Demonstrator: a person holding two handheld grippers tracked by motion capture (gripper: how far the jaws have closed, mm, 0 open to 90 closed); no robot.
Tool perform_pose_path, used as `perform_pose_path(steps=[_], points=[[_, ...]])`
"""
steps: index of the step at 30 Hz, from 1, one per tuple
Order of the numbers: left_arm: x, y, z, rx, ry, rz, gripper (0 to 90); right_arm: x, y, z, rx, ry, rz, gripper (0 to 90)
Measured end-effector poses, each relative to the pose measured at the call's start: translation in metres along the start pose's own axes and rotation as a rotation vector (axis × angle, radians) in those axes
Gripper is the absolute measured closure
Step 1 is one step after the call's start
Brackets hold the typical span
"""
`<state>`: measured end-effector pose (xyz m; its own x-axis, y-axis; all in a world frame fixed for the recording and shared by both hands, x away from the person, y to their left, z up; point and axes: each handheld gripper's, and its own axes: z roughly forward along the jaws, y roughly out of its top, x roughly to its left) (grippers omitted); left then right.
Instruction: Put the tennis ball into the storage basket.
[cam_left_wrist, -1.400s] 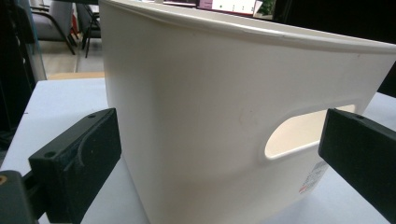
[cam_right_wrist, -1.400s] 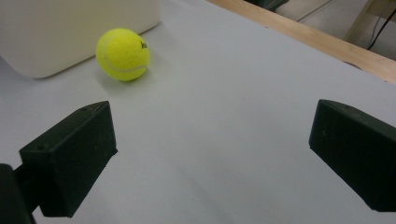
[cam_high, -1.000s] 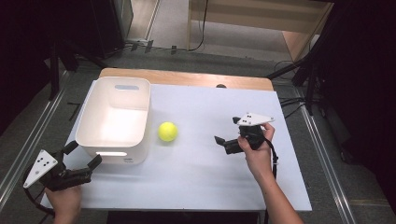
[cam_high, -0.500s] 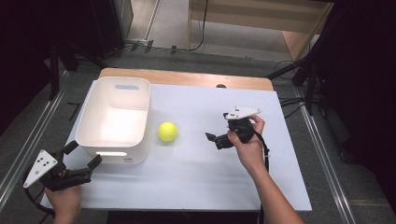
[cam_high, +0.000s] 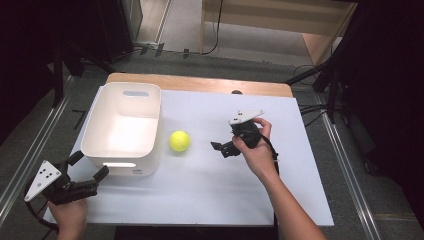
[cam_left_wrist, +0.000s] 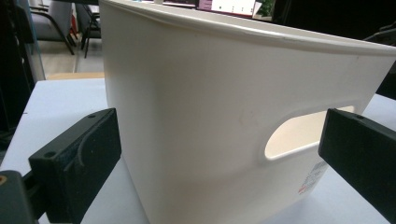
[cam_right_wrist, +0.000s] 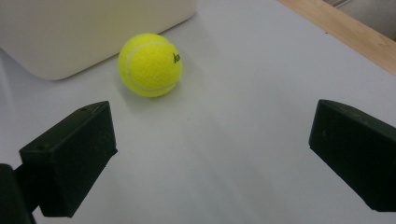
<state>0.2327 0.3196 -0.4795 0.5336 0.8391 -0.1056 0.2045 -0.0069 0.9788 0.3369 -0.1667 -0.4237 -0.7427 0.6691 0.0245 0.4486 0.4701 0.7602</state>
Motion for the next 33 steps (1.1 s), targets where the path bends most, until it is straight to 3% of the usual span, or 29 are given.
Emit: perform_pose_path(steps=[16,33], points=[[0.000,0.000,0.000,-0.002,-0.006,0.000,0.0,0.010,0.022,0.031,0.081,0.051,-0.038,0.0],[0.000,0.000,0.000,-0.003,-0.008,-0.003,0.0,0.013,0.037,0.044,0.120,0.073,-0.059,0.0]])
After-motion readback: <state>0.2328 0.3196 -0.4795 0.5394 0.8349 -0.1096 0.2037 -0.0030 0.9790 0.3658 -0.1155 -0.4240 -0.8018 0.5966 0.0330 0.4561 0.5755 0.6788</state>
